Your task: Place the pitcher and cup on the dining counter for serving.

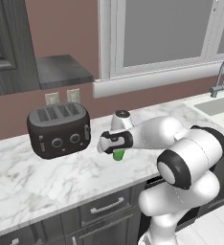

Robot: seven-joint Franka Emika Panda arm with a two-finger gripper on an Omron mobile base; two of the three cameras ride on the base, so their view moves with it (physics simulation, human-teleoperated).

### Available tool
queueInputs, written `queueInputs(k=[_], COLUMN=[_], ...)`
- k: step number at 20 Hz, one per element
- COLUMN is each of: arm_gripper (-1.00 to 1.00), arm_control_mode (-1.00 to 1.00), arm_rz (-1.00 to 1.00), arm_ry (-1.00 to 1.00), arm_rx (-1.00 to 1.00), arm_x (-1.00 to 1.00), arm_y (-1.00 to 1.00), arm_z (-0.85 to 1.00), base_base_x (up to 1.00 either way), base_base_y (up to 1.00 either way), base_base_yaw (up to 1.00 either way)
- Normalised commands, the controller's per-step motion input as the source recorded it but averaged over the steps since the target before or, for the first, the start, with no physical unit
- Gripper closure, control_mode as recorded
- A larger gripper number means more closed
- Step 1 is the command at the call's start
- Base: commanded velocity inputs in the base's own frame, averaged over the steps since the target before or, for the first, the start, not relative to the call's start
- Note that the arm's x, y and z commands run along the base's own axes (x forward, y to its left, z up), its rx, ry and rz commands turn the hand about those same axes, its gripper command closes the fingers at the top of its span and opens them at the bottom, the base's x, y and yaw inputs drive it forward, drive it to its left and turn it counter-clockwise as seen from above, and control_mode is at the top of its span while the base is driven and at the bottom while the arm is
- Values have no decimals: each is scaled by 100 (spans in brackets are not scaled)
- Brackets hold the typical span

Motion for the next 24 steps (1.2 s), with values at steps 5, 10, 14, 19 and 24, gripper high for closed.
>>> queueInputs(k=[5,10,14,19,24], arm_gripper=[100,100,100,100,100], arm_control_mode=[-100,-100,-100,-100,-100], arm_rz=[0,0,0,0,0], arm_ry=[0,-1,-3,-2,0], arm_rx=[0,0,0,0,0], arm_x=[0,0,-14,-42,-56], arm_y=[0,-2,-2,0,-16], arm_z=[0,0,18,48,60], base_base_x=[0,0,0,0,0], base_base_y=[0,0,0,0,0], base_base_yaw=[0,0,0,0,0])
